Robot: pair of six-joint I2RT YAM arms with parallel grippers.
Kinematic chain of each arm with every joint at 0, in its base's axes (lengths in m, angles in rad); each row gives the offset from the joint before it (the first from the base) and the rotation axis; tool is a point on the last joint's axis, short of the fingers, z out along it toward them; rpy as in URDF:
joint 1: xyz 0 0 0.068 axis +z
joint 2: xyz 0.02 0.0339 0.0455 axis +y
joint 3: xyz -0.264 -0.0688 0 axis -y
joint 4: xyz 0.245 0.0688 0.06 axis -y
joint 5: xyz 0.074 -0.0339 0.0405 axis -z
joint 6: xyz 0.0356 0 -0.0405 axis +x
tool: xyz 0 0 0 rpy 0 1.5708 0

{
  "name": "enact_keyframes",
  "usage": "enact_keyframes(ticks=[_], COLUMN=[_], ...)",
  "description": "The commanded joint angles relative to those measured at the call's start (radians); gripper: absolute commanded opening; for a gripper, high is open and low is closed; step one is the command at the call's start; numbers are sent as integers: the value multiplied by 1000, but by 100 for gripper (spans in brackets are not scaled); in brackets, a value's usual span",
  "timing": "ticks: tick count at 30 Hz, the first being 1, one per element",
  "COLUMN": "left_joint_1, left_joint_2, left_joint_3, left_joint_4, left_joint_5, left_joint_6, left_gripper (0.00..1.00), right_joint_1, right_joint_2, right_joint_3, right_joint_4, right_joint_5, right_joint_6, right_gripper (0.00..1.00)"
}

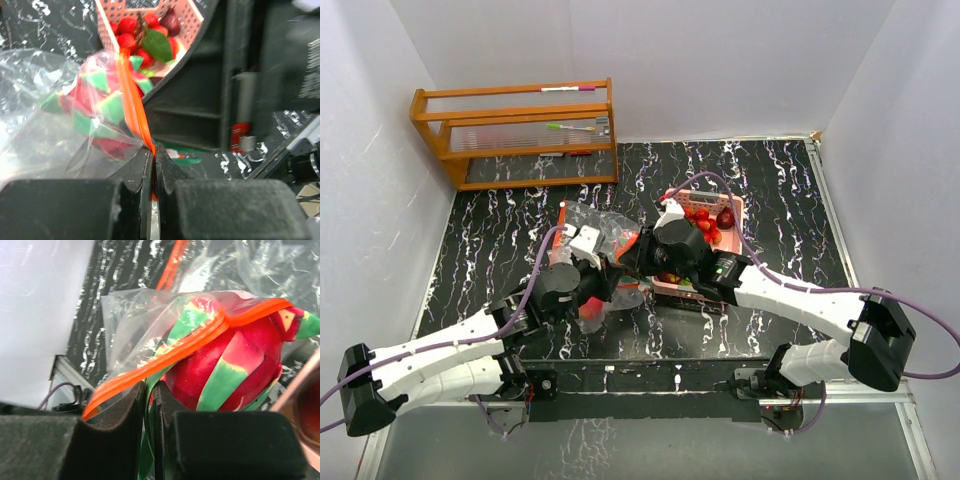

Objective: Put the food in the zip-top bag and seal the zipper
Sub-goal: Place the fake fruit in the zipper food storage bag.

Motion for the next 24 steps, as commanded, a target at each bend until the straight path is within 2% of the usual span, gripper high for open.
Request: enact_keyframes(ticks=[1, 4, 8, 9, 14, 19, 24], left_joint_1=[-8, -8, -8, -9, -8, -9, -8], left_joint_2=[-63, -85, -95, -95, -117, -180, -206], left_joint_3=[58, 63, 43, 32, -65, -150, -153], left_joint_4=[182, 179, 159, 152, 91, 18, -94], left_joint_5=[76, 78, 49, 35, -67, -151, -231], left_joint_6=[-52, -58, -61, -61, -95, -167, -212], left_gripper=[0, 0, 0, 0, 0, 0, 0], right_joint_1=[18, 18, 18, 17, 20, 20, 20], right_joint_2=[32, 47, 42, 42, 55, 67, 17], right_joint_3=[20, 2, -15, -13, 14, 2, -18], right_joint_4=[-90, -95, -21, -3, 22, 46, 49], right_joint_5=[137, 158, 106, 85, 8, -23, 7], right_joint_6=[0, 15, 15, 13, 11, 16, 6], right_gripper=[13, 13, 14, 17, 45, 54, 56])
